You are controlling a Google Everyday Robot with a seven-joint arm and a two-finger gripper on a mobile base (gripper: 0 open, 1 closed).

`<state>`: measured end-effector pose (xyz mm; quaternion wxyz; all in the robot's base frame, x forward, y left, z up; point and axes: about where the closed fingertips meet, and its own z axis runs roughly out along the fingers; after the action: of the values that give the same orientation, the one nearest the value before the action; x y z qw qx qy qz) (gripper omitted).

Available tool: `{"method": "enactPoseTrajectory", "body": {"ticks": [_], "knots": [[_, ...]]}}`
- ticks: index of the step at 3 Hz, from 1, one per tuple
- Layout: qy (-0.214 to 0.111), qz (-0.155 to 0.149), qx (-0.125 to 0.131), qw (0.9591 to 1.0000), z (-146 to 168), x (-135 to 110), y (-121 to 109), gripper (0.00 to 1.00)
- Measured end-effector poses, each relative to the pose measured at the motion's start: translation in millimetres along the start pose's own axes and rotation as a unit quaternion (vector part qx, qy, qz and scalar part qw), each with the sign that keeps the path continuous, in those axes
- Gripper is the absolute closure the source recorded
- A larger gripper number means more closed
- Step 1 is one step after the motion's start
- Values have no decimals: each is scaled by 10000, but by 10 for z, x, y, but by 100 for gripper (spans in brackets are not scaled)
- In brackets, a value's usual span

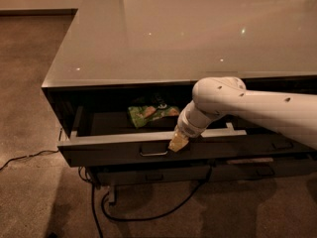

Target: Open top drawer

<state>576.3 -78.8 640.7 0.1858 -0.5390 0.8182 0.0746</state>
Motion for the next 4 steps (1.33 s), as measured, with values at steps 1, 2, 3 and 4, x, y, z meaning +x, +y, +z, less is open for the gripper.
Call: {"method": "enactPoseTrajectory", "body": {"ticks": [1, 2, 3, 4], "knots": [[-129, -86, 177, 9997, -200, -24, 92, 12], [-236, -180, 316, 9991, -388, -52, 175, 0], [-319, -167, 302, 9989, -461, -8, 207, 0], [-372, -89, 167, 9991, -426, 91, 270, 0]]}}
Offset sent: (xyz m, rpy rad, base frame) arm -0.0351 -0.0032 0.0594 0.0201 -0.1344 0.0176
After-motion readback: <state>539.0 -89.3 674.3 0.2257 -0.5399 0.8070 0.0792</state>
